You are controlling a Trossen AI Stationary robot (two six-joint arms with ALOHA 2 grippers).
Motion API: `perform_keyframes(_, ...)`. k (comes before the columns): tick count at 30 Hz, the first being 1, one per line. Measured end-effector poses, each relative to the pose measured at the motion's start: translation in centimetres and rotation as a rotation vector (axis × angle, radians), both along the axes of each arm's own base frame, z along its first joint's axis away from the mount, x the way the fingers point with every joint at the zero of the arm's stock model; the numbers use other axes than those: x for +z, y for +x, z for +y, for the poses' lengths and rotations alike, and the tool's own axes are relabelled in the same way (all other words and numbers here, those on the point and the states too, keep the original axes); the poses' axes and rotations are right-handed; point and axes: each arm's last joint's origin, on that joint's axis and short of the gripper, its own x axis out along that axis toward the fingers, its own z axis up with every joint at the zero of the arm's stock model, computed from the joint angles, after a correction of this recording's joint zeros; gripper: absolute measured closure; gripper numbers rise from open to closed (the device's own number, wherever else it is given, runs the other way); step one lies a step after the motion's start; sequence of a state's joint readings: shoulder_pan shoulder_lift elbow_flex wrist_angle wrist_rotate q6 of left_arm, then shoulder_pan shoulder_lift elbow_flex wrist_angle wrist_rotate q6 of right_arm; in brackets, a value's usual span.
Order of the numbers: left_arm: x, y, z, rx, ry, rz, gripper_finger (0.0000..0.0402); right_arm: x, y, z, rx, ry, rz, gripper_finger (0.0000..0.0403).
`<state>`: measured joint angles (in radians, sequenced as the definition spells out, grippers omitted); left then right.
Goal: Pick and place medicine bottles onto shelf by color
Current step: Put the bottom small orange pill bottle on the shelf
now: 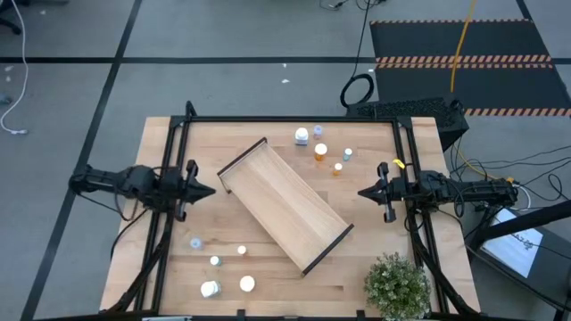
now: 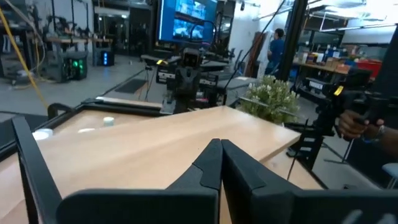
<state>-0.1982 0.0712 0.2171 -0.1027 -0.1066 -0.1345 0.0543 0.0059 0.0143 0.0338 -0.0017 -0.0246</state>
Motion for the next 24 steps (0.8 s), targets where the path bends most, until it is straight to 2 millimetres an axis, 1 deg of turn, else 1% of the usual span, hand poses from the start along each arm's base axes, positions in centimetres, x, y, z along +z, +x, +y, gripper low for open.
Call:
perform_keyframes(4, 2.9, -0.3, 0.1, 0.001, 0.023, 0.043, 0.0398, 0.0, 0.0, 0.0, 0.001, 0.056, 0.004, 0.0403)
perform_keyframes(9, 7.2, -0.4, 0.1, 0.001, 0.066, 0.082, 0.0389, 0.0, 0.0, 0.0, 0.003, 0.133, 0.008, 0.0403)
perform_keyframes(15, 12.5, -0.1, 0.0, -0.002, 0.120, 0.166, 0.0398, 0.0, 0.0, -0.1, -0.038, 0.188, 0.003, 0.0403)
perform_keyframes(18, 14.8, 0.2, 0.0, -0.006, 0.153, 0.208, 0.0397, 0.0, 0.0, -0.2, -0.049, 0.198, 0.001, 0.0403)
perform_keyframes(24, 18.9, 0.8, -0.1, 0.005, 0.214, 0.240, 0.0379, 0.1, 0.0, -0.2, -0.051, 0.198, 0.001, 0.0403)
